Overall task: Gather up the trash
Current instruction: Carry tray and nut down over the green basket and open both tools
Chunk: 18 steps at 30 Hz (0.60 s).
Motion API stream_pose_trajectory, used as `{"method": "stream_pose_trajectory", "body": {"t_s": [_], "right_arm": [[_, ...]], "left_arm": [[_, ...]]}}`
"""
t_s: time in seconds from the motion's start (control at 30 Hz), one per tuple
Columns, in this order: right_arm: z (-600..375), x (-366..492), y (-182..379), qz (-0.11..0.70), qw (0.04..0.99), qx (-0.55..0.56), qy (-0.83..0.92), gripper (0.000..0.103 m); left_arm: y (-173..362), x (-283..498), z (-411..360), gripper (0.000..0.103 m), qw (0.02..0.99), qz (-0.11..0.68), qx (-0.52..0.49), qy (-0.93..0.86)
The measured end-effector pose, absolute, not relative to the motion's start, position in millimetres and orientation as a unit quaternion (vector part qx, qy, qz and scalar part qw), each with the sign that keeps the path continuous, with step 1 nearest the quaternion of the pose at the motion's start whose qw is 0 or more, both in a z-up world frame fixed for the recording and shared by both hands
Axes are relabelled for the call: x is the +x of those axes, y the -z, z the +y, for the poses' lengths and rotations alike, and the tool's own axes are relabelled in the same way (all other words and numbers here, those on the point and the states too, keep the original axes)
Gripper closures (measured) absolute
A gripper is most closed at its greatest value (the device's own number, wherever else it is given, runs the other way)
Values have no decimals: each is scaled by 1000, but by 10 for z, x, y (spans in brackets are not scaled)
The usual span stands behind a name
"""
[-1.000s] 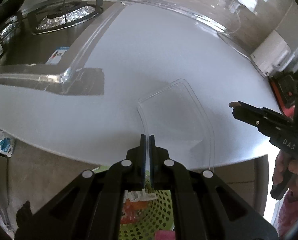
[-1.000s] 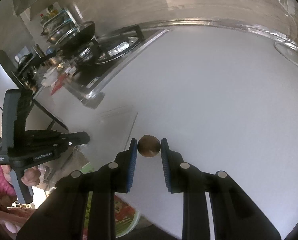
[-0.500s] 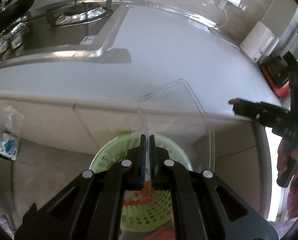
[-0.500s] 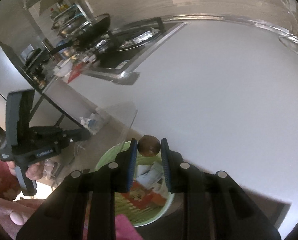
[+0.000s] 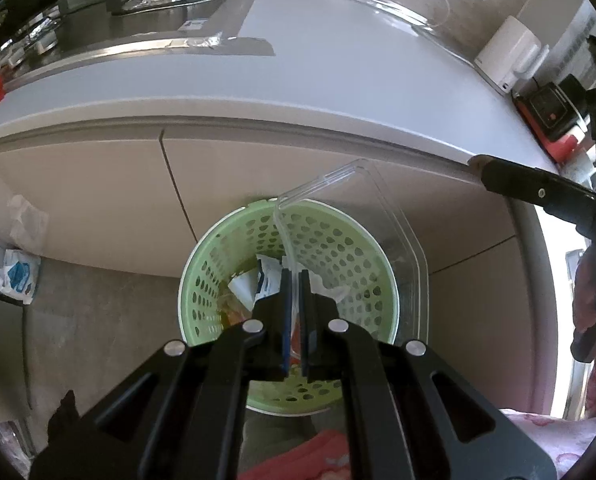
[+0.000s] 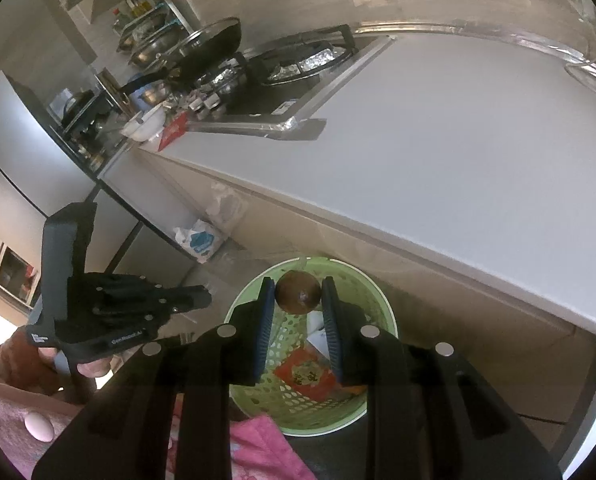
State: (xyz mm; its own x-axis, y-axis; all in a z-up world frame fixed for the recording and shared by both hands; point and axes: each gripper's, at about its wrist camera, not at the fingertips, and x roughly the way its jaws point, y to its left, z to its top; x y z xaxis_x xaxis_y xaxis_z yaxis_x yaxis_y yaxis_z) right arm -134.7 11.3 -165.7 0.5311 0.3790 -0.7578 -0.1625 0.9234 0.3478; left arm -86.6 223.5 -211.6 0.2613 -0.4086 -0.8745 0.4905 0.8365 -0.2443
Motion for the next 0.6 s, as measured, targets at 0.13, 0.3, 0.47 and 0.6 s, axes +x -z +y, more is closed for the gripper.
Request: {"method": "stream_pose_trajectory", "body": {"t_s": [0.13,0.3,0.47,0.6], "right_arm": [[132,-1390,1645,457,868,118,-152,78],[135,-1450,1605,455,870,117,-148,78],[169,-1503,1602,459,869,116,-144,78],[243,-1522,1619,464,866,113,-149,78]], "left_arm": [[2297,-820,2170,94,762,579,37,289],[2331,-836,2187,38,774,576,37,260],[2214,-860,2220,33,788,558,43,257],[2172,-853,2251,32,793,554,45,251]]}}
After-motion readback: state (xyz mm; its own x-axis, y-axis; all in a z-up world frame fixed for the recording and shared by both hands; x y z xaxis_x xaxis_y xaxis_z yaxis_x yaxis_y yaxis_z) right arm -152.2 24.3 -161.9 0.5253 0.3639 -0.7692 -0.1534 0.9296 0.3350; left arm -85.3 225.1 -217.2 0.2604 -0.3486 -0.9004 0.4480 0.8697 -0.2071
